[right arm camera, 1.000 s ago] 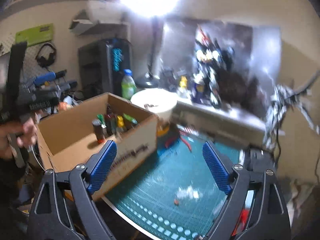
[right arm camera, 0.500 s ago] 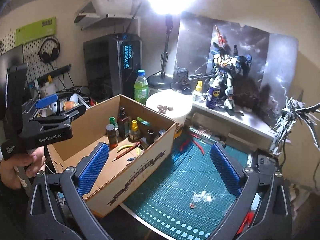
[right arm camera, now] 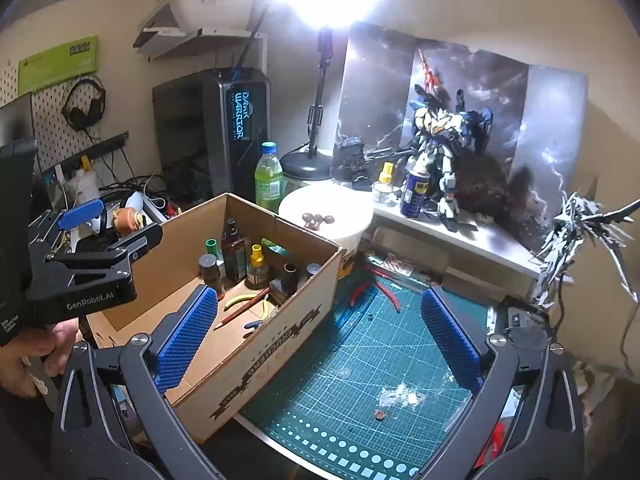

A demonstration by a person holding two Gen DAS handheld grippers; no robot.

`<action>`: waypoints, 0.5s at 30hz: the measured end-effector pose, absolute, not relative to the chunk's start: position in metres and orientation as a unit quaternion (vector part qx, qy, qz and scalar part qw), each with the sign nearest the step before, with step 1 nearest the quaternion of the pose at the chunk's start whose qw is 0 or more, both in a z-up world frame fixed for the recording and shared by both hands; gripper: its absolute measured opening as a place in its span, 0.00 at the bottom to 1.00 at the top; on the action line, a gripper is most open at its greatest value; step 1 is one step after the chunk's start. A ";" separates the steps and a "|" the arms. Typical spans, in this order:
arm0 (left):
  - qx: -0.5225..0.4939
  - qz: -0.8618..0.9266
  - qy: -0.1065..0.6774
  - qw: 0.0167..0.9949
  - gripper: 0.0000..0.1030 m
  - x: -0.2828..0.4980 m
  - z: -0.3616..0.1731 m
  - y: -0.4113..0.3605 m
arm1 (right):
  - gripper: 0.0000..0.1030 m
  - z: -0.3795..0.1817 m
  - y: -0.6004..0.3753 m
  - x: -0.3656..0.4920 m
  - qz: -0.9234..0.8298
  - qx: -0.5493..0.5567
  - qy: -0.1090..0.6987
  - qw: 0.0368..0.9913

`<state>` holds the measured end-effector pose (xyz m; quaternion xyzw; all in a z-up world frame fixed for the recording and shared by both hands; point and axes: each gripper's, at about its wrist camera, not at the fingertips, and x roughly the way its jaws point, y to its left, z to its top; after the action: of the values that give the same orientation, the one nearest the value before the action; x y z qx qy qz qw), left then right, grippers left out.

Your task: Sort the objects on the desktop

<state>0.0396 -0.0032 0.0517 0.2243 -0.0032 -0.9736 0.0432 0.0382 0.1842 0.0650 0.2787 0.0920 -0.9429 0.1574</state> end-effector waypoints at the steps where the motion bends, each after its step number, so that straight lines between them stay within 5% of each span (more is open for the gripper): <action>1: 0.224 -0.974 -0.003 0.043 1.00 0.040 0.052 -0.003 | 0.99 0.065 0.184 0.038 -0.943 0.279 0.092 0.158; 15: 0.215 -0.976 -0.005 0.041 1.00 0.042 0.054 0.000 | 0.99 0.062 0.184 0.034 -0.942 0.282 0.091 0.157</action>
<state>0.0421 -0.0004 0.0541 0.2150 -0.0051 -0.9757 0.0409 0.0338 0.1839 0.0617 0.2820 0.0907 -0.9421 0.1574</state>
